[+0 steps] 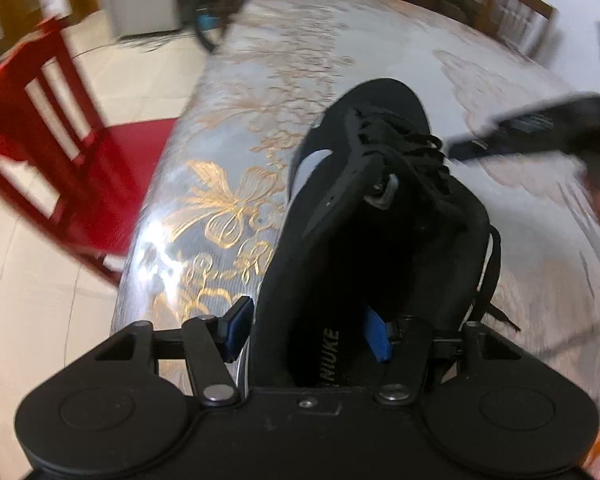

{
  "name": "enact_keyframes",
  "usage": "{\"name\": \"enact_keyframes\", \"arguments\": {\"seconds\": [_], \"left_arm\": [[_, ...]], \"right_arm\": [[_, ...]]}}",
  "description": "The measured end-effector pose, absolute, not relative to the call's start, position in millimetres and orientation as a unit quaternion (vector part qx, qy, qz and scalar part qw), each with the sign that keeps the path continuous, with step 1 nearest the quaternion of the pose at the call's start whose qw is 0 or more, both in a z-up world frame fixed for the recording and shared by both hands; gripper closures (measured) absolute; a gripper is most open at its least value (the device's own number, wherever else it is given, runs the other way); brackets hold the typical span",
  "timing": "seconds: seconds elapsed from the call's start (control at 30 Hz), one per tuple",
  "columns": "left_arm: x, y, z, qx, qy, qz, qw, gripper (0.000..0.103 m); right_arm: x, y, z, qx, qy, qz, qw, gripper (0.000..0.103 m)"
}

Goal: Lace up shoes with both hands

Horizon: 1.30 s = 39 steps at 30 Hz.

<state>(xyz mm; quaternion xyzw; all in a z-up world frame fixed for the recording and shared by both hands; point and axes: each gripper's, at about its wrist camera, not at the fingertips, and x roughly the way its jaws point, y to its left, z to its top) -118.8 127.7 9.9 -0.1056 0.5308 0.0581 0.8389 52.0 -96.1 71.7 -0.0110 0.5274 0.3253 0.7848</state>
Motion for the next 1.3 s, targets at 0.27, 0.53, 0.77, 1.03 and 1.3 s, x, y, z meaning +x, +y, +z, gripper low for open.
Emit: {"name": "enact_keyframes", "arguments": {"seconds": [0.27, 0.53, 0.77, 1.03, 1.3], "left_arm": [[-133, 129, 11, -0.139, 0.531, 0.071, 0.833, 0.047], [-140, 128, 19, -0.119, 0.517, 0.063, 0.846, 0.047], [-142, 125, 19, -0.117, 0.515, 0.071, 0.846, 0.047], [-142, 125, 19, -0.116, 0.515, 0.08, 0.846, 0.047], [-144, 125, 20, -0.117, 0.514, 0.088, 0.845, 0.046]], "right_arm": [[27, -161, 18, 0.325, 0.736, 0.197, 0.56, 0.061], [15, -154, -4, 0.455, 0.677, 0.088, 0.573, 0.06], [33, -165, -3, 0.493, 0.611, 0.079, 0.615, 0.059], [38, -155, 5, 0.494, 0.582, 0.117, 0.635, 0.051], [58, -168, 17, 0.48, 0.549, 0.164, 0.665, 0.061]]}}
